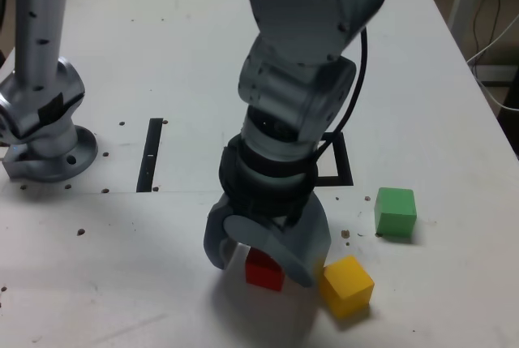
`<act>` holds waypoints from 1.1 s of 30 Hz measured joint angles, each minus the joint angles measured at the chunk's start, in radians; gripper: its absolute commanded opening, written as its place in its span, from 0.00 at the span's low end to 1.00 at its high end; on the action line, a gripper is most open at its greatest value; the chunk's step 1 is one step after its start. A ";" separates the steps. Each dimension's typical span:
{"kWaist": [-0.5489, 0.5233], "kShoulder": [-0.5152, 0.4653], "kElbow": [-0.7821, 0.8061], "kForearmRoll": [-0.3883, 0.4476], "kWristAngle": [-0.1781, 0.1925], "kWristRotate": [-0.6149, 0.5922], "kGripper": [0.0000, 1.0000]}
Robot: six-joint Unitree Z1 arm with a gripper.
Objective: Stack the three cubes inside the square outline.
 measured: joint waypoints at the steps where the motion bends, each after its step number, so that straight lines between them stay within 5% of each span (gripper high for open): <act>1: 0.001 0.001 -0.001 0.002 0.000 0.001 0.83; 10: 0.022 0.001 0.000 0.030 0.000 0.002 0.52; 19: 0.025 0.001 0.001 -0.009 -0.022 0.007 0.48; 25: 0.025 0.000 0.004 -0.054 -0.048 0.007 0.32; 33: 0.025 -0.015 0.004 -0.066 -0.032 0.005 0.24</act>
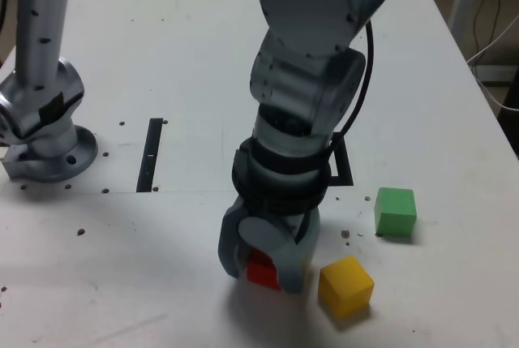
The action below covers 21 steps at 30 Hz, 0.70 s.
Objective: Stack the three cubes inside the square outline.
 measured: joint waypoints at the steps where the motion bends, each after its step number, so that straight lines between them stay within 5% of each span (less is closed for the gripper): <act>1: 0.000 -0.006 0.000 0.000 0.005 -0.002 0.24; 8: 0.025 -0.062 -0.006 0.026 0.042 -0.010 0.24; 21: 0.266 -0.209 -0.045 0.183 0.138 0.050 0.24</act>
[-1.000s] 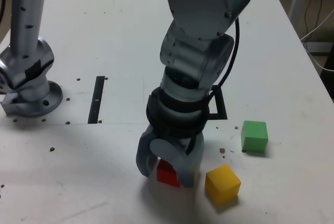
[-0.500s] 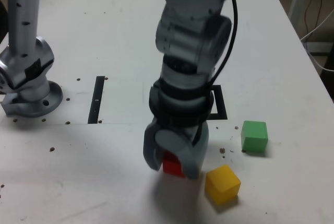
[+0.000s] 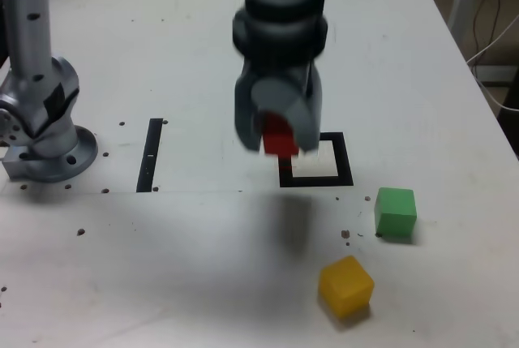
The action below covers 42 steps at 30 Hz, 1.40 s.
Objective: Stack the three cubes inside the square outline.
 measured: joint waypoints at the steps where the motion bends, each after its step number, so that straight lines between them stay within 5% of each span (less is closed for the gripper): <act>1: 0.025 -0.007 -0.001 0.001 0.000 0.014 0.24; 14: 0.143 0.025 -0.005 -0.012 -0.026 0.104 0.24; 42: 0.184 0.180 -0.008 -0.100 -0.032 0.165 0.25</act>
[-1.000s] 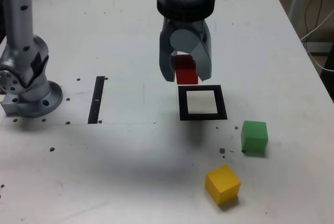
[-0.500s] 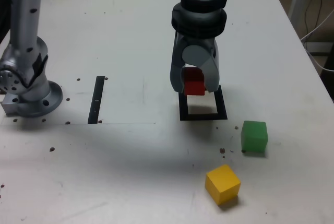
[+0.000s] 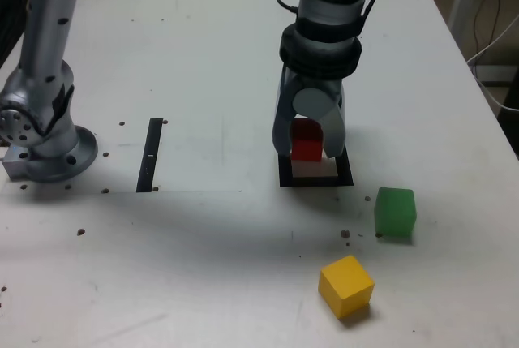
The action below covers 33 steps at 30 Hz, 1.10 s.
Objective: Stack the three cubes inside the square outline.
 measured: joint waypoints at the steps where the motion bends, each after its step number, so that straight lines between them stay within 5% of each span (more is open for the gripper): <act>1: 0.002 0.003 0.000 -0.002 0.000 0.002 0.25; 12: 0.021 0.042 0.003 -0.013 -0.028 0.040 0.40; 19: 0.026 0.046 0.003 -0.023 -0.044 0.053 0.86; 21: 0.026 0.046 0.006 -0.025 -0.044 0.055 0.93; 33: 0.026 0.006 0.019 -0.024 -0.002 0.049 0.99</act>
